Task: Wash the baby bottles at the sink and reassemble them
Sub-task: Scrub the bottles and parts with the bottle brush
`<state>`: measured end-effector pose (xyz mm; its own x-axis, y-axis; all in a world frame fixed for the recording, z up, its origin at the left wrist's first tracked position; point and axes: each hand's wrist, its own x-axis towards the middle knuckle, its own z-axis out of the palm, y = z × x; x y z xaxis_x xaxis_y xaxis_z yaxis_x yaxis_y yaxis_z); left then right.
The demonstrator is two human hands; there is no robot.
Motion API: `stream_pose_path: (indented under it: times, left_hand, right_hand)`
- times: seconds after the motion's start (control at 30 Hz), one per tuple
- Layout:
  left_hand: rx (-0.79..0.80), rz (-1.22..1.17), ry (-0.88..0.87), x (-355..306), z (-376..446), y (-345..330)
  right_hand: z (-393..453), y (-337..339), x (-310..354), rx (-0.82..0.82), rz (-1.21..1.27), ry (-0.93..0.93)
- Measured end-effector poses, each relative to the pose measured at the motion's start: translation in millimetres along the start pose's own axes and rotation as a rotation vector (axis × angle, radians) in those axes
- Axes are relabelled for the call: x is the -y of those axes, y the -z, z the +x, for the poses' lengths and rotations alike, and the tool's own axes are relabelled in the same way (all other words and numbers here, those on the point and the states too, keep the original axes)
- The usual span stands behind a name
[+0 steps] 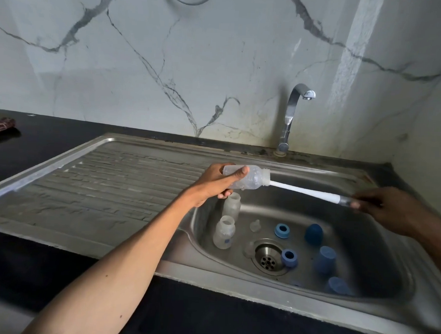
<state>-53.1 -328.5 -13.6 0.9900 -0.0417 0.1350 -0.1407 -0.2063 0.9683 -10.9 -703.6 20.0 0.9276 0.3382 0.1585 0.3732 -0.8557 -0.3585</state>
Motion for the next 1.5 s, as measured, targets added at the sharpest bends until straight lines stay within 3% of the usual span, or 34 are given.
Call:
stream_pose_path:
  times: [0.17, 0.33, 0.43, 0.53, 0.7, 0.83, 0.93, 1.07, 1.13, 1.2, 1.27, 1.43, 1.5]
  left_hand:
    - [0.073, 0.089, 0.027, -4, -2, -4]
    - [0.020, 0.068, 0.017, -10, -2, -6]
    - [0.023, 0.082, 0.033, -9, -3, -1]
    - [0.012, 0.050, 0.054, -8, -2, 1]
    - [0.041, -0.105, 0.114, -7, -2, 4]
    - [0.097, -0.096, 0.106, -9, -3, 0]
    - [0.105, -0.164, 0.115, -12, -1, -8]
    - [0.068, -0.197, 0.127, -12, -1, -3]
    - [0.014, -0.188, 0.101, -10, -1, 2]
    - [-0.064, -0.172, 0.067, -8, 1, 4]
    - [-0.135, -0.179, 0.051, -7, 3, 4]
    - [-0.341, -0.236, -0.063, -9, 3, -8]
    - [-0.427, -0.152, -0.128, -9, 5, -11]
  right_hand:
    - [4, 0, -3, -0.255, -0.074, 0.054]
    - [3, -7, -10, -0.075, -0.076, 0.014]
    - [1, -2, -6, -0.176, 0.030, 0.016]
    - [0, 0, -11, -0.244, -0.014, 0.019]
    - [-3, -1, -8, -0.044, -0.079, 0.064]
    - [0, -3, 3, -0.229, -0.009, 0.051]
    - [2, -9, 4, -0.281, 0.028, 0.023]
    - [3, -12, 0, -0.194, 0.005, 0.123]
    - [3, -12, 3, 0.018, 0.035, 0.190]
    - [-2, -16, 14, 0.281, 0.131, 0.140]
    - [-3, -20, 17, 0.372, 0.209, 0.099]
    - [-4, -19, 11, 0.418, 0.271, 0.002]
    - [-2, -16, 13, 0.377, 0.273, -0.012]
